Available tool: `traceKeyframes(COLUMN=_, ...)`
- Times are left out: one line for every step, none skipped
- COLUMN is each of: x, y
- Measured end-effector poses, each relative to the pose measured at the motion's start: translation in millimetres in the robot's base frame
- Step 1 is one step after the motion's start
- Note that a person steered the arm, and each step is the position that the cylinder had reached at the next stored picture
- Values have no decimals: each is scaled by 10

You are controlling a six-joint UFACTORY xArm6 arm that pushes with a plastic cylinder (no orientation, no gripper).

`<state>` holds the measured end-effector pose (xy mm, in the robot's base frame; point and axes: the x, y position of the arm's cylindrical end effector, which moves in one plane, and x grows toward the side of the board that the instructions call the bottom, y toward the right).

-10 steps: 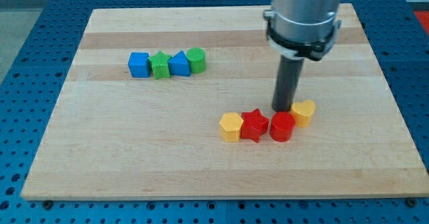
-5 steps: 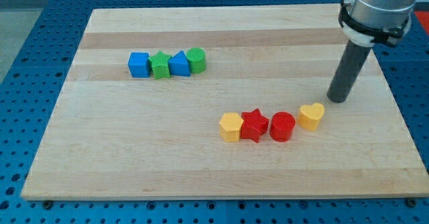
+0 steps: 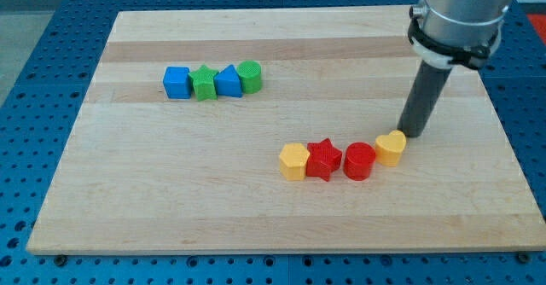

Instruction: Place the yellow heart right to the red circle

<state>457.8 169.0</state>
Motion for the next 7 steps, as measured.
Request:
traceKeyframes(x=-15, y=-26)
traceKeyframes(x=60, y=-26)
traceKeyframes(x=232, y=-26)
traceKeyframes(x=370, y=-26)
traceKeyframes(x=414, y=-26)
traceKeyframes(x=477, y=-26)
traceKeyframes(x=561, y=-26)
